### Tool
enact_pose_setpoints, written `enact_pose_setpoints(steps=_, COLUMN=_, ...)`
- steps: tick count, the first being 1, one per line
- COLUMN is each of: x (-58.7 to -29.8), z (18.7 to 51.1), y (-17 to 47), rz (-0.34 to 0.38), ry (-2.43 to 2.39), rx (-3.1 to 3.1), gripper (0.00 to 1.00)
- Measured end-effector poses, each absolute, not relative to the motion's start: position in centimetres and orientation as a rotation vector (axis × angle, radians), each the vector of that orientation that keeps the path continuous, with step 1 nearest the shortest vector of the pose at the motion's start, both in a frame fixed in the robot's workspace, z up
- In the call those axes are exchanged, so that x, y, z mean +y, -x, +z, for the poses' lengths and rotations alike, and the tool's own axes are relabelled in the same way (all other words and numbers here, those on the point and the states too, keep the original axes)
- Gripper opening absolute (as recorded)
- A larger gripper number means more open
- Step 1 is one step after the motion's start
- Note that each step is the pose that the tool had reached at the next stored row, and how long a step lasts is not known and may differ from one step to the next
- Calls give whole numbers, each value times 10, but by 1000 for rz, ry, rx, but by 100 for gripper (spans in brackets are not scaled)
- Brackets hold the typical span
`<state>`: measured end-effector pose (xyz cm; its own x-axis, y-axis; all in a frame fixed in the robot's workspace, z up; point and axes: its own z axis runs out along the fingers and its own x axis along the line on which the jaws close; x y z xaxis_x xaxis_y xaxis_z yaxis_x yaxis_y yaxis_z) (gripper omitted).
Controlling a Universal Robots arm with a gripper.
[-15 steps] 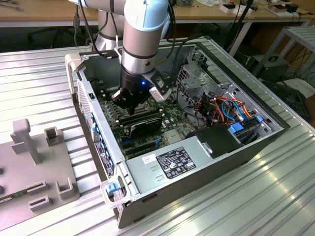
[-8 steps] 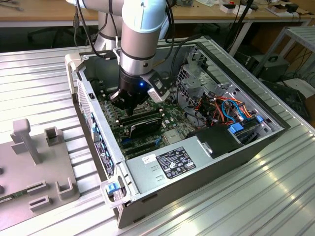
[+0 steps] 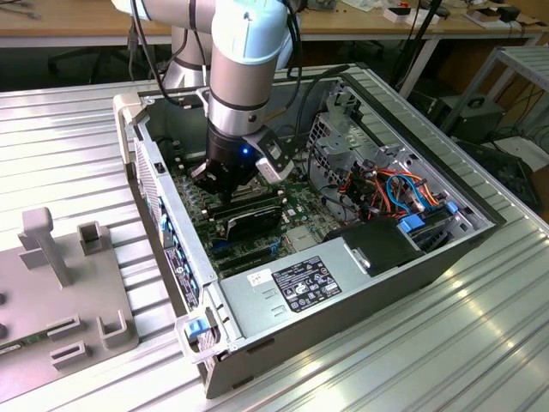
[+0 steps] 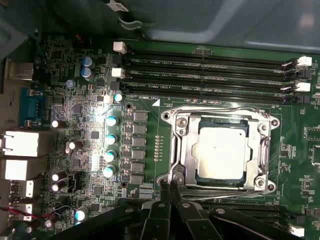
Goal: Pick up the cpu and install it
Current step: 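Install the second cpu locking lever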
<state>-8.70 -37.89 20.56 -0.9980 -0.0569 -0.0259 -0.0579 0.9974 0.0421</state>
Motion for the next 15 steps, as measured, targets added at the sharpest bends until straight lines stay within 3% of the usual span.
enact_pose_setpoints(steps=15, x=-378, z=204, y=92, rz=87, ry=89, rx=3113, gripper=11)
